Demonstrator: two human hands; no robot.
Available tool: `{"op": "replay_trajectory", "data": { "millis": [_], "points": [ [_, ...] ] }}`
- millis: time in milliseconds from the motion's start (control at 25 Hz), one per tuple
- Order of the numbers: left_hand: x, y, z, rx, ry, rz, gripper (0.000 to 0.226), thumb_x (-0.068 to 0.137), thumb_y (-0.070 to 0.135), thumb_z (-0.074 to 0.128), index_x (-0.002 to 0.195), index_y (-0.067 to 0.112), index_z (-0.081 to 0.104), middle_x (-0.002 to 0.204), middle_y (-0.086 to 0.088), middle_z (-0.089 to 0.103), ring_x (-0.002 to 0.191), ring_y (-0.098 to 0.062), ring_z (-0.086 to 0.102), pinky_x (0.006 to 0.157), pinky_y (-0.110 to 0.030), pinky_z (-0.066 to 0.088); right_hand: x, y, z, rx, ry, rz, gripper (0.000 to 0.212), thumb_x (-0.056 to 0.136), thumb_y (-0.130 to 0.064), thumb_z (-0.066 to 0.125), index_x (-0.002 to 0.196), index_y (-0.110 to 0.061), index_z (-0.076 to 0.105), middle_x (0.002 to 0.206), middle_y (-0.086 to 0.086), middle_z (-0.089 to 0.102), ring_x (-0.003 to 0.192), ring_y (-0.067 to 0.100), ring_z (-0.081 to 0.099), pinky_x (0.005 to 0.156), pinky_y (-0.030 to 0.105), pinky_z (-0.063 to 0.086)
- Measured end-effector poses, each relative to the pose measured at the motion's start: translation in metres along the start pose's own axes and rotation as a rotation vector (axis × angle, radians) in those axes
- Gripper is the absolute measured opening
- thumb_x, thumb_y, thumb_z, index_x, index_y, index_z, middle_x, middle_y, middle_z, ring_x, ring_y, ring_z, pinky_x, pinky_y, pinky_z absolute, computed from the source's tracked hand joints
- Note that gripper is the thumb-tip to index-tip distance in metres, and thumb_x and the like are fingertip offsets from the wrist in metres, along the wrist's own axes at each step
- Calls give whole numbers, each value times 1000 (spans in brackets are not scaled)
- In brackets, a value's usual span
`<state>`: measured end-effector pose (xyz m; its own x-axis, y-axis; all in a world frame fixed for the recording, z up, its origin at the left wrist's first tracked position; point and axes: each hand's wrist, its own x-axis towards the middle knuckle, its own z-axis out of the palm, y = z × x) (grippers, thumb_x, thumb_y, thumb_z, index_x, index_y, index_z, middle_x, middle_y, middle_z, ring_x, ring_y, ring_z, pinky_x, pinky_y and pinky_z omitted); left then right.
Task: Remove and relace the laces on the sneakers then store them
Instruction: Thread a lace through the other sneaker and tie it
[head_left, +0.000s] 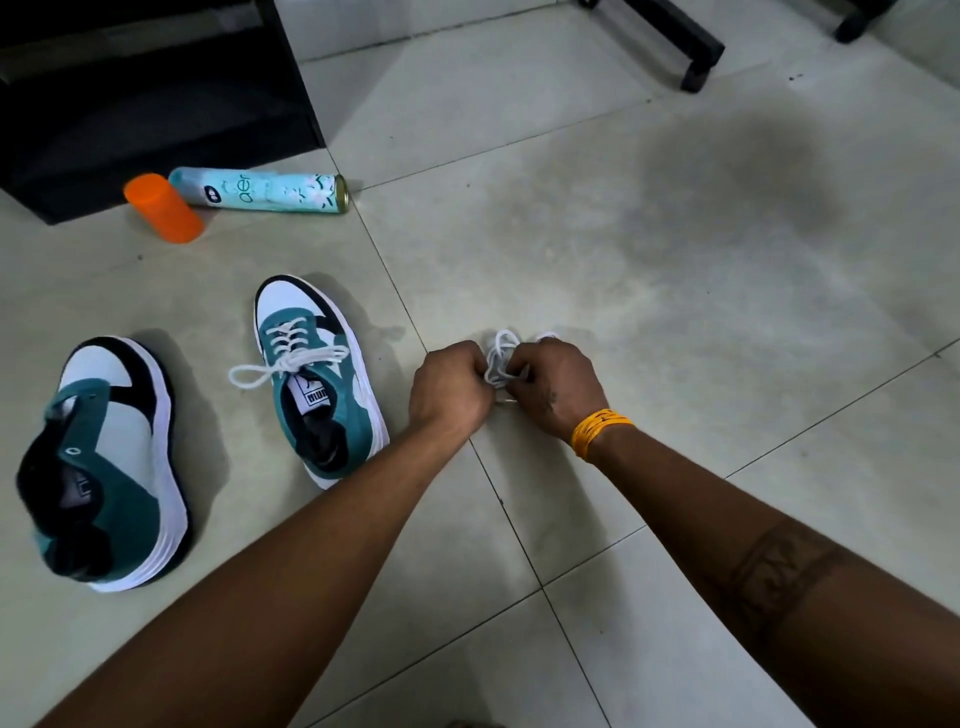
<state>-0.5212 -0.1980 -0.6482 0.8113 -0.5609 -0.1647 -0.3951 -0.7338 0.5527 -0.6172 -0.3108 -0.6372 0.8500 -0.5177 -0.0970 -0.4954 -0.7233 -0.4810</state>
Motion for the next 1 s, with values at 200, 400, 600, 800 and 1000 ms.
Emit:
{"op": "replay_trajectory", "data": {
  "millis": [200, 400, 600, 800, 1000],
  "points": [
    [0, 1, -2, -31, -69, -66, 10, 78, 12, 66, 78, 13, 76, 80, -6, 73, 80, -29, 68, 66, -30, 51, 1, -4, 1, 112, -24, -2, 10, 85, -21, 75, 82, -11, 77, 84, 12, 71, 88, 33, 63, 67, 34, 40],
    [-10, -2, -24, -579, -118, -282, 13, 80, 2, 68, 69, 8, 71, 65, -9, 67, 64, -23, 63, 69, -46, 61, -3, -26, -9, 578, 14, 144, 9, 84, -11, 77, 76, -13, 76, 67, 5, 70, 57, 23, 71, 66, 42, 63],
    [-9, 9, -102, -785, -46, -232, 8, 82, -10, 68, 82, -2, 69, 68, -11, 67, 62, -21, 66, 66, -34, 62, 12, -80, -43, 858, 0, 113, 3, 86, -4, 74, 85, -1, 75, 69, 8, 69, 58, 18, 65, 61, 33, 62],
    [-11, -5, -209, -703, 34, -217, 15, 81, -12, 70, 81, 3, 68, 67, -11, 67, 58, -19, 65, 59, -28, 60, 32, -169, -64, 940, -60, 1, 6, 85, -2, 76, 81, -4, 72, 67, 10, 67, 56, 18, 64, 58, 31, 59],
    [-24, -38, -309, -384, 16, -62, 26, 71, -19, 69, 85, 3, 67, 69, -12, 63, 61, -21, 61, 64, -31, 56, 43, -267, -72, 904, -114, -111, 12, 83, 4, 73, 75, -4, 68, 68, 14, 66, 59, 24, 67, 59, 34, 60]
  ]
}}
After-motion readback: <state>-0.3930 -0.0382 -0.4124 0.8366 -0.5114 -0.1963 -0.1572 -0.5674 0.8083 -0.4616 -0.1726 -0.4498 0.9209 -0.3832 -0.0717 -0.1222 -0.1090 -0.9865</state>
